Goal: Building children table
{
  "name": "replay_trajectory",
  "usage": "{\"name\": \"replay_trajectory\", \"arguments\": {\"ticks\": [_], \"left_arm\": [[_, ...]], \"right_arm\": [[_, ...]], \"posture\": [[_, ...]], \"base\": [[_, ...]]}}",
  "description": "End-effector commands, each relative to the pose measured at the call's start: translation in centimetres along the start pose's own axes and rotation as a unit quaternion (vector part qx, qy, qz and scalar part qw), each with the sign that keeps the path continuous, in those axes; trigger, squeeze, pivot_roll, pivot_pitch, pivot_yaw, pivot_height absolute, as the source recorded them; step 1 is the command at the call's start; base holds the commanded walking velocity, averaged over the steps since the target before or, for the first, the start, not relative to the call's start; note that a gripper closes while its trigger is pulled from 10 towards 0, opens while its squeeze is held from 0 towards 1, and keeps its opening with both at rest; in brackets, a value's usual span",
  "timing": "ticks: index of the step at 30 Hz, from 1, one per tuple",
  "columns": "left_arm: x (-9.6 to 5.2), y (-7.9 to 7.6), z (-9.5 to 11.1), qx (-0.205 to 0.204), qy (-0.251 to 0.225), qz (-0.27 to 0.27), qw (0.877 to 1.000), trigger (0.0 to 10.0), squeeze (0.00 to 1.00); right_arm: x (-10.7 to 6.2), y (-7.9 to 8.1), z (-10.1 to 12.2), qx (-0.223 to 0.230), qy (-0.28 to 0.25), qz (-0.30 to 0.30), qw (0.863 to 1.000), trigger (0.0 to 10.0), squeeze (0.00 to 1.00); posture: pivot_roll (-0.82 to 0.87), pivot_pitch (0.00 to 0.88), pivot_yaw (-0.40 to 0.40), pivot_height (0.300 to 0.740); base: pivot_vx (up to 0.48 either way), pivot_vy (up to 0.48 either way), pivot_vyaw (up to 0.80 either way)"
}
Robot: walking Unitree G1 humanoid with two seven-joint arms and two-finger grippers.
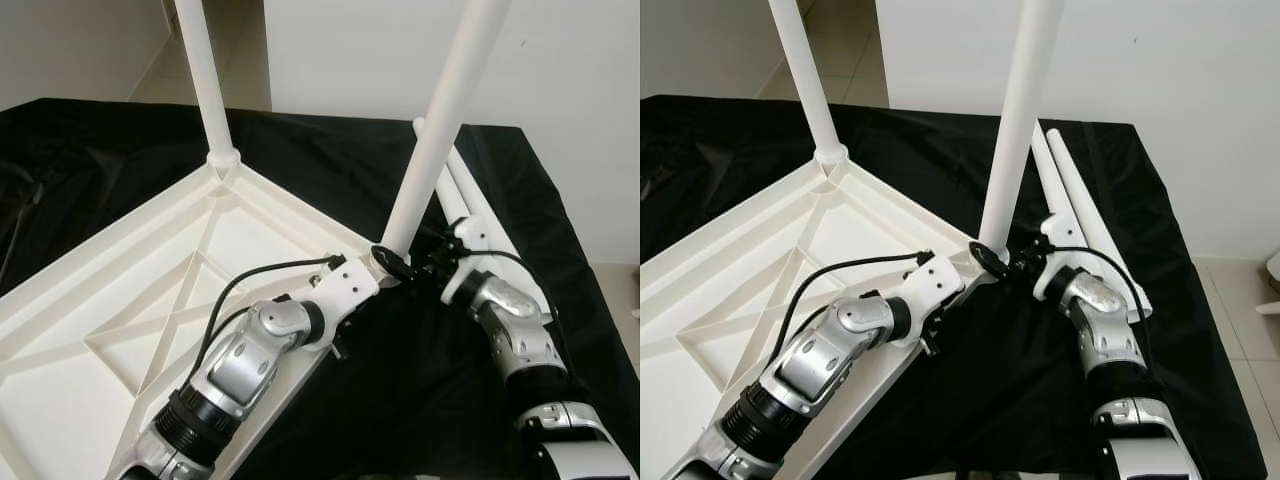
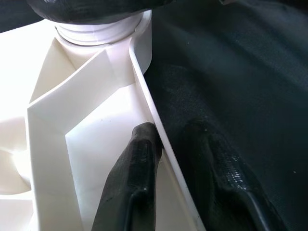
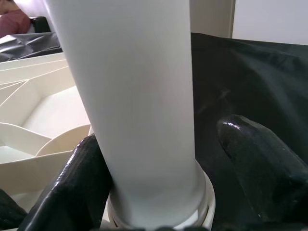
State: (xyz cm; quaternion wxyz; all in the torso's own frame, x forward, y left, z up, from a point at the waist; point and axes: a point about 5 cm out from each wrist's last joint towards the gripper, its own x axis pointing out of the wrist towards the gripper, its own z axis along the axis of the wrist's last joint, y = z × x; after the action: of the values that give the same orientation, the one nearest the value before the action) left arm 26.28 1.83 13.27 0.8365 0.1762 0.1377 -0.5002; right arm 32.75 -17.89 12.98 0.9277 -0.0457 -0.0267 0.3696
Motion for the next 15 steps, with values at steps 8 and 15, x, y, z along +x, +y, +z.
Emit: {"name": "replay_trajectory", "arguments": {"ticks": [8,15], "left_arm": [[-0.12,-0.31,-0.25,-0.007,0.010,-0.018,1.000,10.0,0.00],[-0.06,-0.44,-0.23,-0.009,0.010,-0.021,1.000,10.0,0.00]], "right_arm": [[-1.47,-0.97,-1.67,0.031,0.033,-0.013,0.999,10.0,1.00],[-1.01,-1.01,-1.44,-0.003,0.033,-0.019,0.999,10.0,1.00]], "posture": [[-0.05,0.081,0.041,0.740],[-0.05,0.083,0.037,0.740]], "base": [[0.000,0.000,0.00],[0.000,0.000,0.00]]}}
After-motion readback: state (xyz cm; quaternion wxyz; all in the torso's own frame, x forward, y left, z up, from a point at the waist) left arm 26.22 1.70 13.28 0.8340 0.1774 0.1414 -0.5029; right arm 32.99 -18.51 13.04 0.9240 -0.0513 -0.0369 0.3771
